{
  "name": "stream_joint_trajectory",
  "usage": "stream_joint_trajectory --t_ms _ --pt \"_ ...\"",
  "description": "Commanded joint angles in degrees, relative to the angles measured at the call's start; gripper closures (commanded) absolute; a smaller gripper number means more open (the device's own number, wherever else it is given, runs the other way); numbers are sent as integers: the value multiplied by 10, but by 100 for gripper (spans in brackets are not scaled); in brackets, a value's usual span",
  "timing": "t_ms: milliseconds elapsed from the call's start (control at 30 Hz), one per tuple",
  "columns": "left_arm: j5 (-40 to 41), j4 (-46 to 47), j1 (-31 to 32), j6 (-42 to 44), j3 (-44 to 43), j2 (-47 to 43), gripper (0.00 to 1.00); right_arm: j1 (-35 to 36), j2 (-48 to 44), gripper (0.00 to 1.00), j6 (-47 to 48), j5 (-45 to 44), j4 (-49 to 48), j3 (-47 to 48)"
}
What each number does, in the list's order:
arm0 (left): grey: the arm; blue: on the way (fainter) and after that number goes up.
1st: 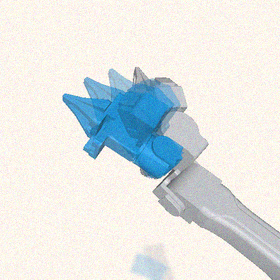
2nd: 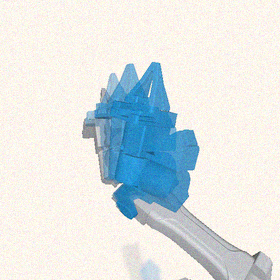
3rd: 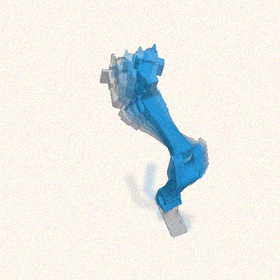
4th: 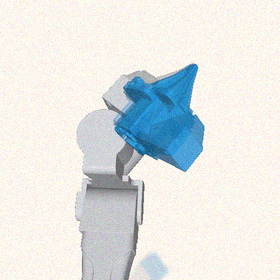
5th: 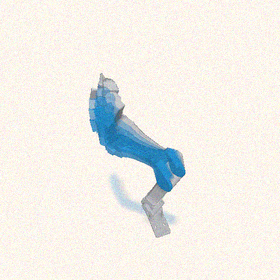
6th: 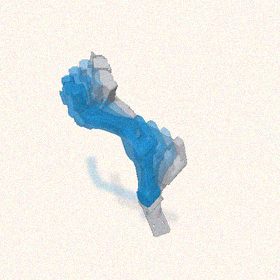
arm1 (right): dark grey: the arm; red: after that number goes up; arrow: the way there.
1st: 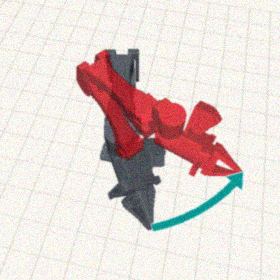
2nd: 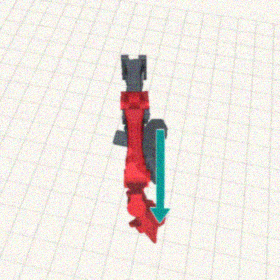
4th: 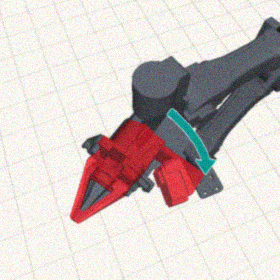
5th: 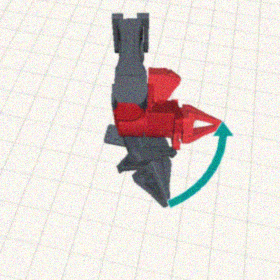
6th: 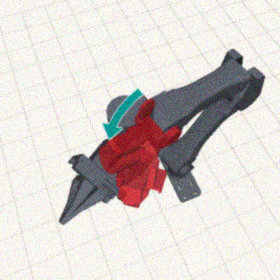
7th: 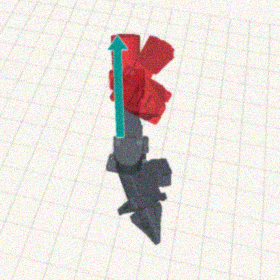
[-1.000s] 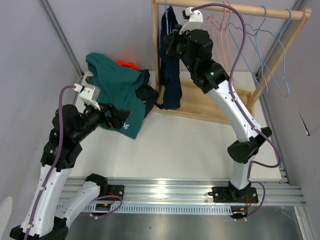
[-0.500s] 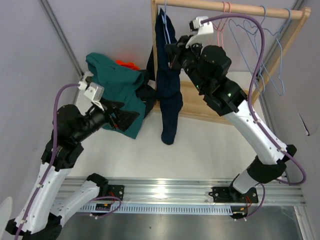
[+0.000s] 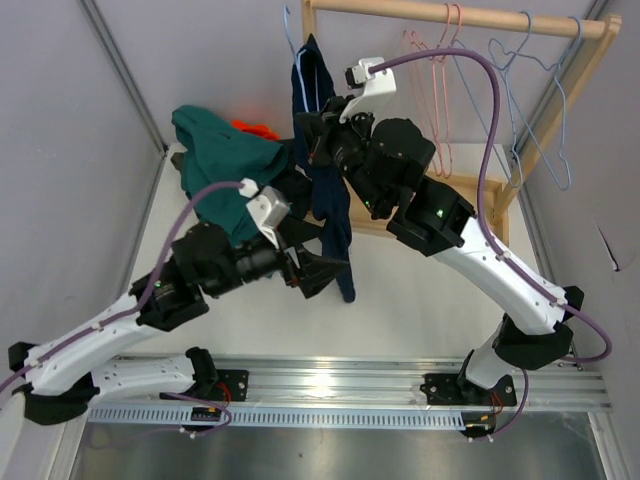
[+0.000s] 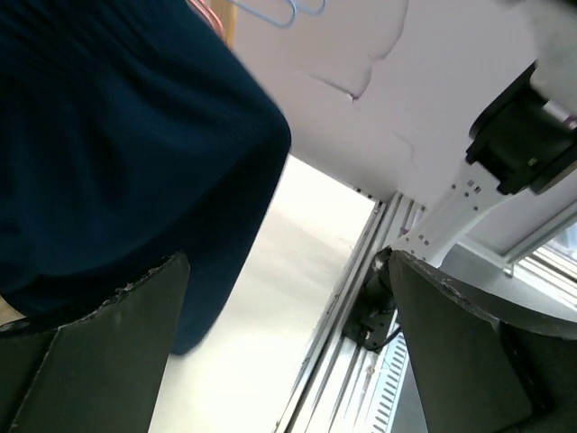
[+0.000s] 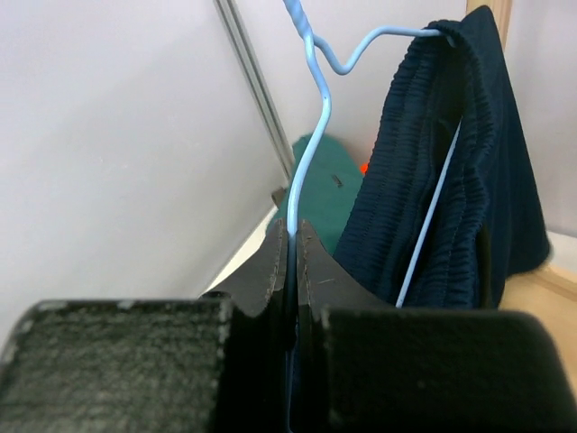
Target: Remove the shorts from the hanger
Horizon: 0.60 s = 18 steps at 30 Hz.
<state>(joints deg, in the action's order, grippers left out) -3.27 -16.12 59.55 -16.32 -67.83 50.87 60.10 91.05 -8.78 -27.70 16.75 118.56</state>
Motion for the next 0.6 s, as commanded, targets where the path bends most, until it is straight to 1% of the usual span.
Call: stream_joint_trajectory --t_ms 0,33,100,133,200,233,267,300,333,367,433,467,567 --pt "125 61 66 33 37 12 1 12 4 100 6 -29 -50 72" --pt "165 74 77 38 46 18 1 17 5 100 4 -33 -48 84" --pt "199 109 87 38 67 24 1 36 4 100 8 -41 -47 91" --pt "242 120 87 35 81 27 1 44 0 100 10 -45 -45 93" --pt "286 146 87 33 95 28 7 65 -8 100 11 -64 -43 91" --pt "316 152 87 34 101 27 13 70 -13 100 12 -68 -44 85" --pt "325 158 87 36 106 26 26 74 -27 100 11 -78 -48 69" --pt "331 182 87 38 109 26 36 80 -36 100 9 -81 -51 58" --pt "337 188 87 40 112 27 45 81 -44 100 -2 -85 -52 48" --pt "355 189 87 41 110 34 65 81 -60 100 -9 -88 -51 27" --pt "379 189 87 42 103 43 84 82 -75 100 -27 -93 -55 4" --pt "384 188 87 39 101 48 100 82 -88 100 -31 -95 -61 -17" --pt "377 177 92 27 105 43 100 82 -97 100 -19 -116 -73 -31"
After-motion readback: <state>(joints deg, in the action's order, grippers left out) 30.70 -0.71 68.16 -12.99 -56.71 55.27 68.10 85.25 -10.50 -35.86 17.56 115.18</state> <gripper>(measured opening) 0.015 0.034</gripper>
